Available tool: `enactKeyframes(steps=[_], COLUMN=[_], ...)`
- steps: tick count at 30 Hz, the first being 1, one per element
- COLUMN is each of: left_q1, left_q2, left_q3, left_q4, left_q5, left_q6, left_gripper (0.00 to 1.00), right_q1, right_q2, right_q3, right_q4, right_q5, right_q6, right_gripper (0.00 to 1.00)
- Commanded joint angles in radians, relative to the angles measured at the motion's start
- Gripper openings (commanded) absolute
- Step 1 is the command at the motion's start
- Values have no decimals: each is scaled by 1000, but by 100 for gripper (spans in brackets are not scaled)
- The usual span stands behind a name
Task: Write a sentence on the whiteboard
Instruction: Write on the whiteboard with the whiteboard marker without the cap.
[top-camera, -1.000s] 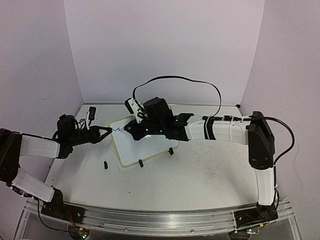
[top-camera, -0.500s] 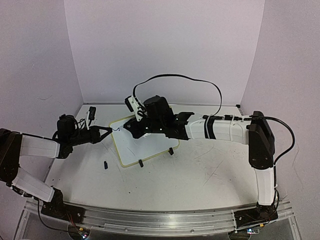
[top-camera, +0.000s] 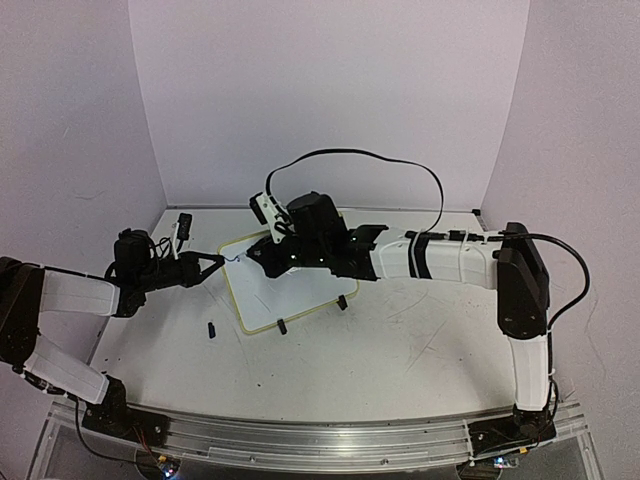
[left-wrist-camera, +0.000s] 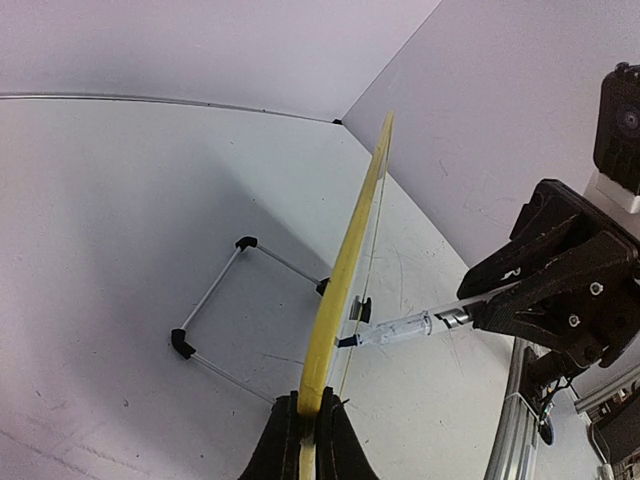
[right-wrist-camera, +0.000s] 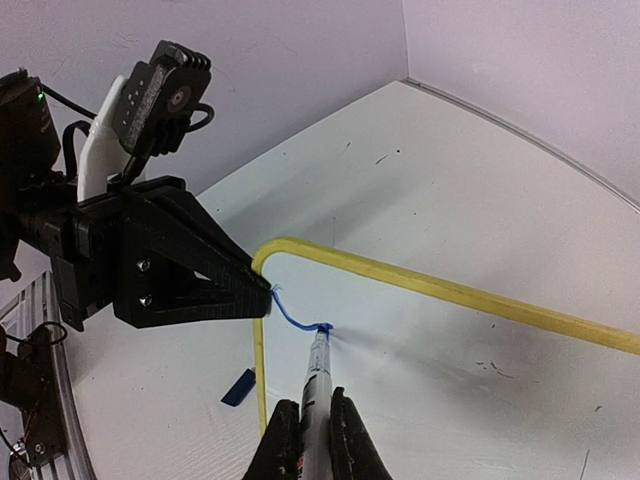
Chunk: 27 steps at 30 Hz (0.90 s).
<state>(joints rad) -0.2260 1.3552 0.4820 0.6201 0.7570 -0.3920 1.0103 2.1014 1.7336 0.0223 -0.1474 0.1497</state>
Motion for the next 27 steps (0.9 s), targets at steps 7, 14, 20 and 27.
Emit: enactKeyframes(steps=[7, 14, 20, 27], left_q1=[3, 2, 2, 2], left_q2=[-21, -22, -22, -28], left_q3=[23, 23, 24, 21], left_q4=[17, 17, 17, 17], left_q5=[24, 25, 27, 27], left_q6=[-8, -8, -9, -11], left_gripper=[0, 0, 0, 0], right_q1=[1, 8, 18, 23], right_q2=[-52, -57, -48, -14], right_q3=[-44, -60, -55, -7], right_q4=[11, 11, 11, 10], right_q5=[9, 2, -4, -17], right_q6=[10, 11, 13, 18], right_gripper=[0, 0, 0, 0])
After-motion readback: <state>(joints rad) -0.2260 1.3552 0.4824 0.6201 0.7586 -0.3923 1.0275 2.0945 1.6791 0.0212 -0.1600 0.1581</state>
